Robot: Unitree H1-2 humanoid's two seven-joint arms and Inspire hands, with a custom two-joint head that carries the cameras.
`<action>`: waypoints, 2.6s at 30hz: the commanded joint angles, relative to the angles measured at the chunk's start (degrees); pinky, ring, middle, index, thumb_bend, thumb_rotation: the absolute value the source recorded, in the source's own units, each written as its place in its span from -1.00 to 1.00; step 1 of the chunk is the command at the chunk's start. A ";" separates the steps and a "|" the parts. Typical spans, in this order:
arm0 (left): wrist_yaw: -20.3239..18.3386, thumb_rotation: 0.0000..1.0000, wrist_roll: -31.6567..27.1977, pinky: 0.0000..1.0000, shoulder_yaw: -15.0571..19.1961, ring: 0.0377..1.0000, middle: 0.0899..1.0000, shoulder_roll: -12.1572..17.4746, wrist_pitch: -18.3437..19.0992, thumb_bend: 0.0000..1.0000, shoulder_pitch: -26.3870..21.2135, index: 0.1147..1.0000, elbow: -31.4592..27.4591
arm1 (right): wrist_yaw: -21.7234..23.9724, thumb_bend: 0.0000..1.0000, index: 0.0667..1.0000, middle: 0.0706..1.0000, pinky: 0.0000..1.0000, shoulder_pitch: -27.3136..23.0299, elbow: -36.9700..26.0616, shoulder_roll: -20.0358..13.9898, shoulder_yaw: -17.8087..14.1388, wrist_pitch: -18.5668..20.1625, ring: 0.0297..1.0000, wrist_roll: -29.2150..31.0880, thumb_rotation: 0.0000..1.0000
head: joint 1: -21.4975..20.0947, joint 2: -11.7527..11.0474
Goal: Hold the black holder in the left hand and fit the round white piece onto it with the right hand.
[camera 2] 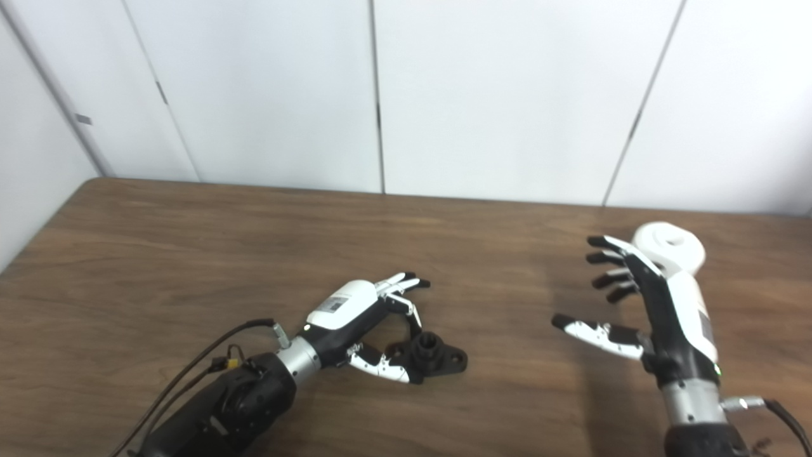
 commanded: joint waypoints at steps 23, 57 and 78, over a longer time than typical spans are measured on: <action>-8.53 -0.90 -3.43 0.69 1.64 0.86 0.78 5.10 -9.04 0.05 2.83 -0.16 4.30 | 30.14 0.75 0.81 0.88 0.58 -20.89 -7.15 -10.19 6.07 22.53 0.82 -45.00 -0.42 | -31.56 -9.55; -10.06 -0.90 -4.72 0.67 3.23 0.85 0.78 6.15 -11.82 0.04 3.69 -0.16 5.00 | 37.22 1.00 0.74 0.99 0.83 -32.77 17.23 -17.61 8.39 22.73 0.98 -44.63 -0.22 | -33.35 -11.62; -9.61 -0.90 -5.26 0.61 3.03 0.82 0.76 6.08 -12.76 0.04 4.64 -0.16 4.95 | 32.37 0.90 0.65 0.90 0.93 -34.97 27.33 -17.05 12.13 25.02 0.96 -39.78 -0.26 | -31.98 -11.83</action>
